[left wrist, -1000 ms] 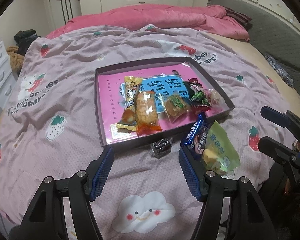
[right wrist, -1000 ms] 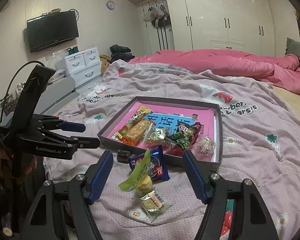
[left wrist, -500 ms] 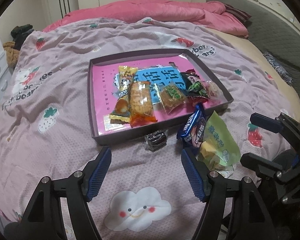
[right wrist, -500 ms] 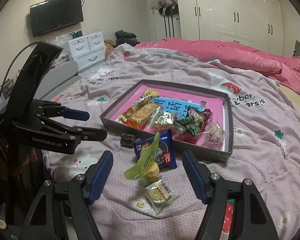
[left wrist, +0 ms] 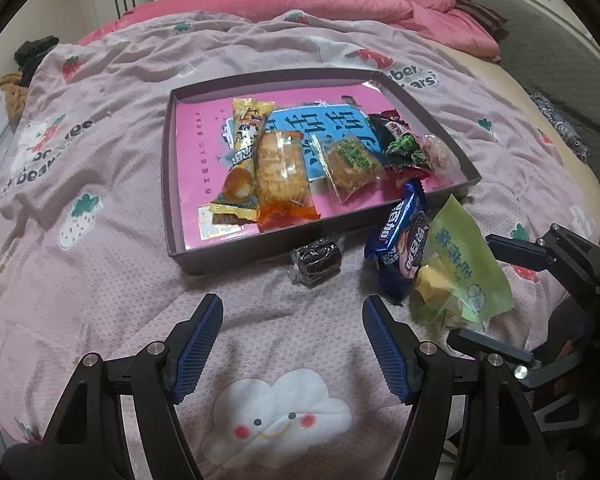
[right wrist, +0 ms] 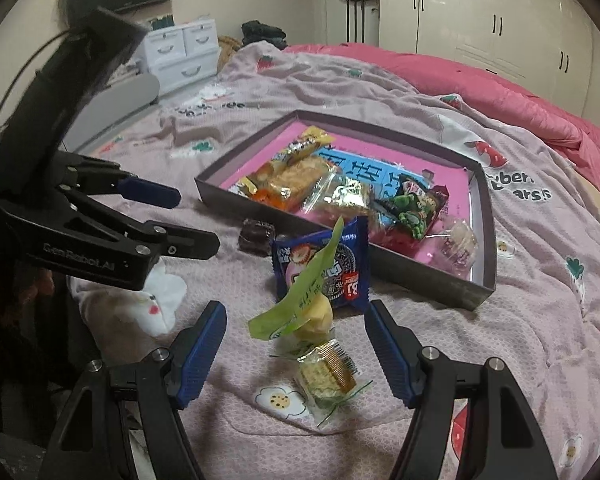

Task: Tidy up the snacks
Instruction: 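Move both open tools toward the dark candy and the clear cracker pack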

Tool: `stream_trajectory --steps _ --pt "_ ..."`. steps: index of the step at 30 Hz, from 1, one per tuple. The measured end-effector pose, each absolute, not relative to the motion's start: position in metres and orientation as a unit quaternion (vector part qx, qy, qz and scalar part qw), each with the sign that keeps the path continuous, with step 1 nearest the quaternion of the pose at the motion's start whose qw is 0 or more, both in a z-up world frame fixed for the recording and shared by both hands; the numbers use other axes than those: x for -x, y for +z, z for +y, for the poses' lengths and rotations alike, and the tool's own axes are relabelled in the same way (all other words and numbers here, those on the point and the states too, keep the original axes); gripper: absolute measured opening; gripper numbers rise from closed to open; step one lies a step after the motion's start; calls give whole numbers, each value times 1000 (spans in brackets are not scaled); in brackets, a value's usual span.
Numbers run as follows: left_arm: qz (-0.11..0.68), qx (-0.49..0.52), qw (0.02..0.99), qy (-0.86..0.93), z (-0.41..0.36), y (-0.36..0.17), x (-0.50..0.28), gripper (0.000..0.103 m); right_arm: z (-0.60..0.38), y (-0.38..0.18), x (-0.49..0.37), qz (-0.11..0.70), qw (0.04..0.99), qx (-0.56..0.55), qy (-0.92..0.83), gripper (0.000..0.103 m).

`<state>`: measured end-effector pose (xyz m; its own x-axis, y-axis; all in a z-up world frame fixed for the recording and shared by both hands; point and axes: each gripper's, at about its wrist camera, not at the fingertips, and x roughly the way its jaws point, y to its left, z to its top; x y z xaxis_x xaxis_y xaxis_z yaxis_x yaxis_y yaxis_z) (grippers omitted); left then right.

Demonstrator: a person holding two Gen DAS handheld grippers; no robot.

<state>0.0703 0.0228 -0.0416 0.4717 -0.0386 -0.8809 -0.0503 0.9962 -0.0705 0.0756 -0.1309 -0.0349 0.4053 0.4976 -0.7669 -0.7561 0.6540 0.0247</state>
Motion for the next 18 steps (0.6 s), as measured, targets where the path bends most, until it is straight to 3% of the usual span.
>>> stream_trajectory --steps 10,18 --pt "525 54 849 4 26 -53 -80 74 -120 -49 -83 394 818 188 376 69" --pt "533 66 844 7 28 -64 -90 74 -116 -54 -86 395 813 195 381 56"
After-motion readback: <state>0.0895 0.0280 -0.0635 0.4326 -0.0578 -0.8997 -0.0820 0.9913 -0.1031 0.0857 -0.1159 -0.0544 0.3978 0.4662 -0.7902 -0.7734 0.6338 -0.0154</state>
